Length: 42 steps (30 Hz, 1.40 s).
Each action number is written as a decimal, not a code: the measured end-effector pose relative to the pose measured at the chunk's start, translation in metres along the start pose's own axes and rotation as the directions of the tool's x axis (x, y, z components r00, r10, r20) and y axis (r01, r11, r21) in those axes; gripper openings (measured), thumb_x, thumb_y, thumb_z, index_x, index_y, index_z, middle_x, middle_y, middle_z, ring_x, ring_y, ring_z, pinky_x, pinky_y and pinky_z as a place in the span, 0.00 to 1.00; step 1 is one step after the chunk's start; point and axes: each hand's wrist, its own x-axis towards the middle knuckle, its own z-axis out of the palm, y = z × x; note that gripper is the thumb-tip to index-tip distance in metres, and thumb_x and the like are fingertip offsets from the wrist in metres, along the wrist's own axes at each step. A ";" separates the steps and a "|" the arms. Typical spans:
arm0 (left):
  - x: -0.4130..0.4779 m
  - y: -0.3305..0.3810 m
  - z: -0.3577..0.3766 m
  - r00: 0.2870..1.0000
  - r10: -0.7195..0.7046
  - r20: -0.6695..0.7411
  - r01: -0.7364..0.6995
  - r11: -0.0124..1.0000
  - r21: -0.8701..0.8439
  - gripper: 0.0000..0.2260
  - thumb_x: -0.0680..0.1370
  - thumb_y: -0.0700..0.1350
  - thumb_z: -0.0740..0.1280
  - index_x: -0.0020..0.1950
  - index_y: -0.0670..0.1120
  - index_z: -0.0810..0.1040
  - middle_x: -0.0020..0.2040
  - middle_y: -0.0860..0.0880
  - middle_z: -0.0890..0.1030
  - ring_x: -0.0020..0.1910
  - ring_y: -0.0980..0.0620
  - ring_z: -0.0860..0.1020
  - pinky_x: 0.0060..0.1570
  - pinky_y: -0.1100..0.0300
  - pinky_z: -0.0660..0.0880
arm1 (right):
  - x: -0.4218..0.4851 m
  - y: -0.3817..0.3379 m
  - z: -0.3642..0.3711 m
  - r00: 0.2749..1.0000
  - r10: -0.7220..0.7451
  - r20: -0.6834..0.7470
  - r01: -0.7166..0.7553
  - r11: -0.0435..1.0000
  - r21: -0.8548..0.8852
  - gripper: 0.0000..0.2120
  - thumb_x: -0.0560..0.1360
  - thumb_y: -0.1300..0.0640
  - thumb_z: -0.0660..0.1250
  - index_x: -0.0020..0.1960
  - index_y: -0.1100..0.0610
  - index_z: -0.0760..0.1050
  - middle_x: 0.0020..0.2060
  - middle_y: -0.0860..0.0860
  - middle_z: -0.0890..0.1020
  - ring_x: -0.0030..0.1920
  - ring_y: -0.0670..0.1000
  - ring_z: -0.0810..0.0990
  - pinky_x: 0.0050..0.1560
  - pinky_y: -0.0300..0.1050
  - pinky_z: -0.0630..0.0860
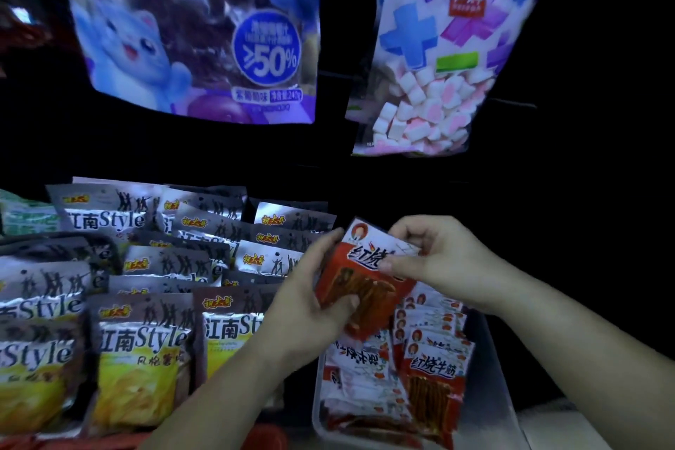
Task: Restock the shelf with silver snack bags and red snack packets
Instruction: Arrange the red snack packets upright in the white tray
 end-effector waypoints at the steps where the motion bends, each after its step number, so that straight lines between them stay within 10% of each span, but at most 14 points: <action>1: -0.008 0.010 -0.001 1.000 0.002 0.012 -0.002 1.000 -0.018 0.30 0.80 0.36 0.69 0.74 0.63 0.67 0.60 0.61 0.82 0.61 0.63 0.80 0.52 0.66 0.80 | -0.011 -0.009 -0.001 0.999 0.014 -0.046 -0.010 0.997 0.074 0.04 0.76 0.57 0.75 0.49 0.53 0.81 0.47 0.49 0.86 0.49 0.48 0.86 0.51 0.50 0.84; 6: -0.047 0.054 0.001 0.998 -0.010 -0.065 0.000 0.990 -0.141 0.27 0.81 0.35 0.67 0.74 0.59 0.69 0.54 0.51 0.87 0.56 0.53 0.84 0.54 0.57 0.82 | -0.062 -0.042 0.013 0.873 0.324 -0.364 -0.215 0.927 0.308 0.33 0.76 0.49 0.75 0.77 0.41 0.65 0.63 0.48 0.77 0.60 0.53 0.80 0.60 0.57 0.81; 11: -0.077 0.074 0.008 0.992 -0.048 -0.119 0.025 0.982 -0.186 0.32 0.80 0.38 0.70 0.77 0.64 0.65 0.60 0.56 0.85 0.61 0.54 0.82 0.62 0.49 0.79 | -0.115 -0.071 0.031 0.915 0.297 -0.275 -0.187 0.912 0.364 0.28 0.81 0.59 0.69 0.74 0.36 0.67 0.50 0.49 0.86 0.54 0.50 0.85 0.61 0.59 0.81; 18: -0.110 0.089 0.021 0.990 -0.044 -0.136 0.023 0.988 -0.153 0.35 0.79 0.38 0.72 0.80 0.59 0.61 0.61 0.55 0.84 0.61 0.55 0.82 0.66 0.51 0.77 | -0.149 -0.082 0.045 0.825 0.300 -0.478 -0.075 0.898 0.434 0.34 0.80 0.63 0.69 0.78 0.40 0.62 0.46 0.55 0.83 0.34 0.45 0.77 0.34 0.34 0.75; 25: -0.128 0.087 0.021 0.949 -0.034 -0.313 -0.028 0.981 -0.192 0.28 0.78 0.33 0.71 0.70 0.59 0.72 0.50 0.53 0.85 0.49 0.52 0.85 0.46 0.62 0.80 | -0.147 -0.081 0.060 0.896 0.226 -0.383 -0.079 0.928 0.364 0.35 0.77 0.68 0.71 0.76 0.42 0.67 0.50 0.52 0.77 0.43 0.54 0.82 0.40 0.48 0.83; 28: -0.127 0.087 0.019 0.945 -0.056 -0.322 -0.011 0.979 -0.203 0.28 0.79 0.35 0.71 0.72 0.58 0.71 0.48 0.53 0.85 0.47 0.52 0.85 0.46 0.62 0.80 | -0.144 -0.079 0.057 0.883 0.188 -0.431 -0.017 0.929 0.370 0.31 0.77 0.68 0.71 0.73 0.45 0.70 0.43 0.46 0.77 0.38 0.44 0.82 0.37 0.39 0.79; 34: -0.126 0.085 0.011 0.946 -0.012 -0.325 -0.041 0.987 -0.154 0.27 0.78 0.34 0.71 0.71 0.57 0.72 0.50 0.53 0.85 0.49 0.55 0.84 0.47 0.64 0.80 | -0.142 -0.077 0.059 0.963 0.206 -0.174 -0.101 0.874 0.475 0.46 0.75 0.71 0.73 0.78 0.35 0.58 0.61 0.49 0.81 0.47 0.51 0.87 0.36 0.47 0.82; 42: -0.127 0.080 0.006 0.985 0.032 -0.169 -0.011 0.993 0.119 0.38 0.79 0.38 0.72 0.74 0.71 0.57 0.56 0.71 0.76 0.58 0.70 0.76 0.46 0.72 0.76 | -0.137 -0.066 0.055 0.916 0.164 -0.365 -0.010 0.922 0.388 0.37 0.78 0.64 0.72 0.78 0.36 0.63 0.45 0.54 0.84 0.48 0.53 0.85 0.50 0.58 0.84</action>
